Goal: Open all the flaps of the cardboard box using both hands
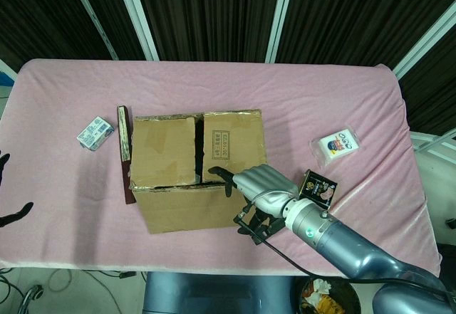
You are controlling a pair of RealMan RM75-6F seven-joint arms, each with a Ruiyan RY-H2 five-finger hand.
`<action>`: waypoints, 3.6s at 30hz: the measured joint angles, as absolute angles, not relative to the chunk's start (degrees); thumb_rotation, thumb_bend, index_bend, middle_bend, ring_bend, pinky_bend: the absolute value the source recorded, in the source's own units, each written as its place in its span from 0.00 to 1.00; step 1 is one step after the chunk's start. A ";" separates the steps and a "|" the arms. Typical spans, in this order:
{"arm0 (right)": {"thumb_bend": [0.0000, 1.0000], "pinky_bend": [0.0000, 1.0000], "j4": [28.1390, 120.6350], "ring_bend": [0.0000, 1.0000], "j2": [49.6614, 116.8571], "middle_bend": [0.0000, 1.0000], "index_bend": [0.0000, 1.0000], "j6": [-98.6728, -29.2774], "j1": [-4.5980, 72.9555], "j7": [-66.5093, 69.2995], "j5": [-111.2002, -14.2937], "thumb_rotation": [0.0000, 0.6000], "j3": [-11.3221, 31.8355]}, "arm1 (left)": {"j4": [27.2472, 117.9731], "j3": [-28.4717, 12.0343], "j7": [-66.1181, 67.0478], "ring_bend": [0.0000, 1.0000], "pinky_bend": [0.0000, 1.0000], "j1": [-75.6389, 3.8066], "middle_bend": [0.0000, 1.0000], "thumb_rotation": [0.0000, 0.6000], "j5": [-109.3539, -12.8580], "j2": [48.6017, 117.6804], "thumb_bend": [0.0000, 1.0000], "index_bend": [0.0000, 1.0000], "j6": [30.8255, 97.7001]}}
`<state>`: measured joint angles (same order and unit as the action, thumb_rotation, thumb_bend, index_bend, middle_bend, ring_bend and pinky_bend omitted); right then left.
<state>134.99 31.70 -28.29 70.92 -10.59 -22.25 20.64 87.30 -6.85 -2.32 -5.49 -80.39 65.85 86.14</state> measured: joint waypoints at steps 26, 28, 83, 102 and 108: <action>0.20 0.24 123.04 0.03 52.87 0.01 0.00 -89.83 29.76 -31.91 -62.57 1.00 1.67 | 103.74 -9.45 10.33 0.00 0.00 -17.95 0.00 1.00 -83.72 54.18 0.51 0.03 71.10; 0.20 0.24 120.51 0.03 54.33 0.01 0.00 -91.10 27.81 -30.46 -63.14 1.00 1.50 | 105.32 -10.17 12.00 0.00 0.02 -20.14 0.00 1.00 -83.15 53.14 0.57 0.03 68.08; 0.24 0.24 109.77 0.03 57.47 0.01 0.00 -85.66 18.96 -13.23 -64.45 1.00 10.57 | 96.70 -2.30 45.87 0.54 0.52 -78.73 0.61 1.00 -42.16 65.19 1.00 0.42 34.10; 0.25 0.24 110.44 0.03 58.02 0.01 0.00 -85.09 17.80 -13.86 -66.16 1.00 11.75 | 107.46 -2.25 40.39 0.61 0.59 -78.76 0.61 1.00 -45.54 50.79 1.00 0.42 35.67; 0.25 0.24 110.74 0.03 58.17 0.01 0.00 -85.00 17.48 -14.21 -66.83 1.00 12.06 | 111.17 -1.82 38.95 0.61 0.59 -77.11 0.61 1.00 -48.35 45.70 1.00 0.42 36.54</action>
<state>110.74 58.17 -85.00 17.48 -14.21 -66.83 12.06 111.17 -1.82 38.95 -77.11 -48.35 45.70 36.54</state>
